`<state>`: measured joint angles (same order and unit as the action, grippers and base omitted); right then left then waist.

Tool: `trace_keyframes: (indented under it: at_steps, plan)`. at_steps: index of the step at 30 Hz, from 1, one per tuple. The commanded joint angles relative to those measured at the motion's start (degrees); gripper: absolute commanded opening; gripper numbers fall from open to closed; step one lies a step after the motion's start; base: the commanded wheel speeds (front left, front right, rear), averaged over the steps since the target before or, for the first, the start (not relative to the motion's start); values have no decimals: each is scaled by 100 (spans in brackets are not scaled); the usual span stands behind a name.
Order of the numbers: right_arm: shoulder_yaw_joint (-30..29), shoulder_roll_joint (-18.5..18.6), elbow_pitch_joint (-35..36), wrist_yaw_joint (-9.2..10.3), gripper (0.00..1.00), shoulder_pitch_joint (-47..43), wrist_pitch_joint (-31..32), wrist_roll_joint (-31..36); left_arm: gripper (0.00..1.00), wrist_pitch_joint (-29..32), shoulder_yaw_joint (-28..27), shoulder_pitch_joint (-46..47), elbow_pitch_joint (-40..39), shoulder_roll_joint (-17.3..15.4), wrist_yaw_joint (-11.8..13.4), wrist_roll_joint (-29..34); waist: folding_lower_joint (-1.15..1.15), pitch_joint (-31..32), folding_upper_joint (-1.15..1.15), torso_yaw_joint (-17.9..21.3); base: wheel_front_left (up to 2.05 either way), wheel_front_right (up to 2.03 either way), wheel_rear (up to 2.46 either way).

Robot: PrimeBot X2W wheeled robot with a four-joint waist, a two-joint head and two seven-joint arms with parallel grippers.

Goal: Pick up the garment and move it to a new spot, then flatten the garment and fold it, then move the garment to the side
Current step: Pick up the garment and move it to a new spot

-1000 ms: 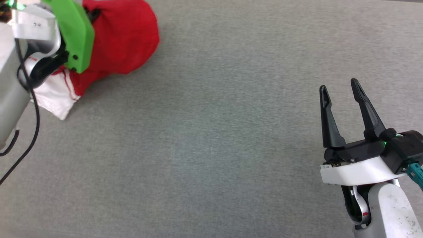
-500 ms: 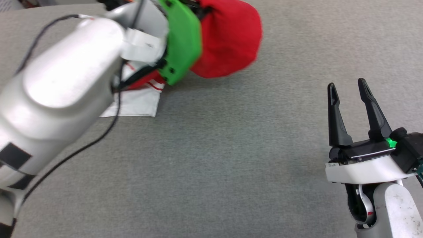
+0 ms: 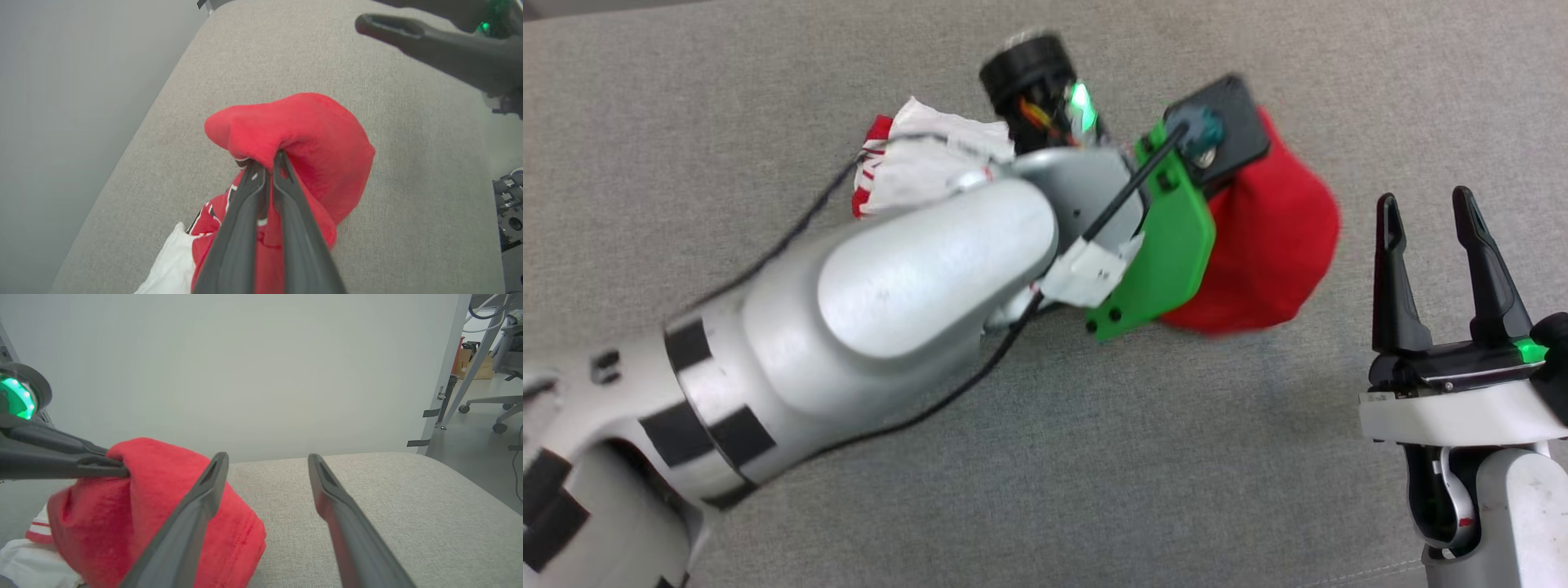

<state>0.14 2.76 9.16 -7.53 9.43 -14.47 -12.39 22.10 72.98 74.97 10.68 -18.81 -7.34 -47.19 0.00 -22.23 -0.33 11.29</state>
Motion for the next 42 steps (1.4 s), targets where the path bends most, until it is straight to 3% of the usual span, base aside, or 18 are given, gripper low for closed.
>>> trace_keyframes:
  at_steps: [1,12,19,20,21,29,35,42]
  plan:
    - [-21,11,33,4,100,-1,-52,-26,0,101,31,-384,31,29,-14,196,0,-66,33,30,0,0,0]
    - [-60,11,-38,4,100,106,-52,11,0,781,36,-2572,-25,344,-14,914,0,-188,33,-97,0,0,0]
    - [-66,11,-118,4,100,77,-52,84,0,784,37,-2906,-141,457,-14,1048,0,-83,33,-223,0,0,0]
    - [-66,11,-138,4,100,60,-52,98,43,640,37,-2863,-107,472,-14,1073,0,-35,33,-248,0,0,0]
    - [-70,11,-157,4,100,44,-52,110,100,486,37,-2817,-78,489,-14,1116,0,14,33,-269,0,0,0]
    - [-127,11,-274,4,100,-238,-52,206,100,-1420,-165,-2540,471,743,31,1130,0,608,33,-526,0,0,0]
    - [-186,11,-321,4,100,-514,-52,307,100,-2574,-680,-2601,697,769,609,1359,0,1054,33,-808,0,0,0]
    - [-253,11,-357,4,100,-715,-52,389,100,-3449,-1392,-2866,738,439,1336,1340,0,1305,33,-1032,0,0,0]
